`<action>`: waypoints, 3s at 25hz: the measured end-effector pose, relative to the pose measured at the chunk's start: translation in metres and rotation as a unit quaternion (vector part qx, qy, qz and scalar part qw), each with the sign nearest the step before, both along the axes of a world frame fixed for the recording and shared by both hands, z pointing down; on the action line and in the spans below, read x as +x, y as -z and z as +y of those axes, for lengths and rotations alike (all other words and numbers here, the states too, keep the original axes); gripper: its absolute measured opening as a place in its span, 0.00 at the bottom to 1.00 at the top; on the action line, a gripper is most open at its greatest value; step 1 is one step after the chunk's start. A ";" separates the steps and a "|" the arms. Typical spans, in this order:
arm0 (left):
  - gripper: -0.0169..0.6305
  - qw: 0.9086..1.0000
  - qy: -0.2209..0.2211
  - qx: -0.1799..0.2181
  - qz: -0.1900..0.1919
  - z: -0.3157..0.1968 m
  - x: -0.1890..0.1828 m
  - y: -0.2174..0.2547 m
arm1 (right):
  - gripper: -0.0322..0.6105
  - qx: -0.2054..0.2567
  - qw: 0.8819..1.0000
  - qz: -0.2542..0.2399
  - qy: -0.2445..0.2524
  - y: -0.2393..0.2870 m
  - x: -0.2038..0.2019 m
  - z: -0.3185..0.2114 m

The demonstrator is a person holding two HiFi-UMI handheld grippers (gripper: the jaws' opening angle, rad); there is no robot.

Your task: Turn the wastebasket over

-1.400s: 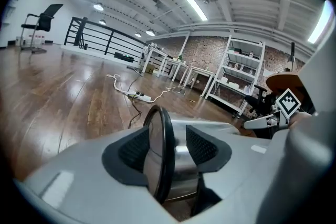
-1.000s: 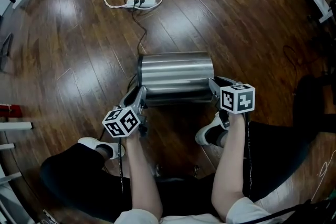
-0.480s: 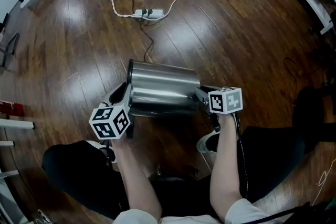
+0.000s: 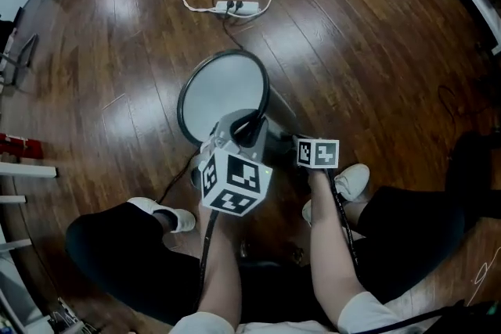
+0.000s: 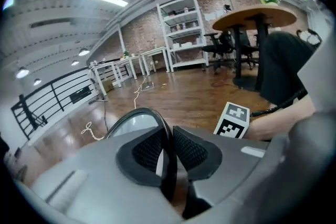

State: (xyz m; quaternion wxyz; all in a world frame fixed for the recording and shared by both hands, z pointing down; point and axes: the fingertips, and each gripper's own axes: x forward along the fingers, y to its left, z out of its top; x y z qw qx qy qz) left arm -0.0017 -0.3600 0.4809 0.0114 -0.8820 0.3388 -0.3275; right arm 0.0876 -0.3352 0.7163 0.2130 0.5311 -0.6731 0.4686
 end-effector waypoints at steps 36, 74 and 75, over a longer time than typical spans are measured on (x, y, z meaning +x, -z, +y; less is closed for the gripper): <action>0.05 0.946 0.153 0.140 0.248 0.196 -0.027 0.128 | 0.04 0.436 0.888 0.046 0.137 0.346 -0.020 0.175; 0.05 0.924 0.118 0.190 0.309 0.568 -0.117 0.176 | 0.04 0.478 0.867 0.110 0.087 0.396 -0.093 0.562; 0.05 0.925 0.116 0.190 0.309 0.568 -0.115 0.176 | 0.04 0.477 0.867 0.112 0.086 0.395 -0.092 0.562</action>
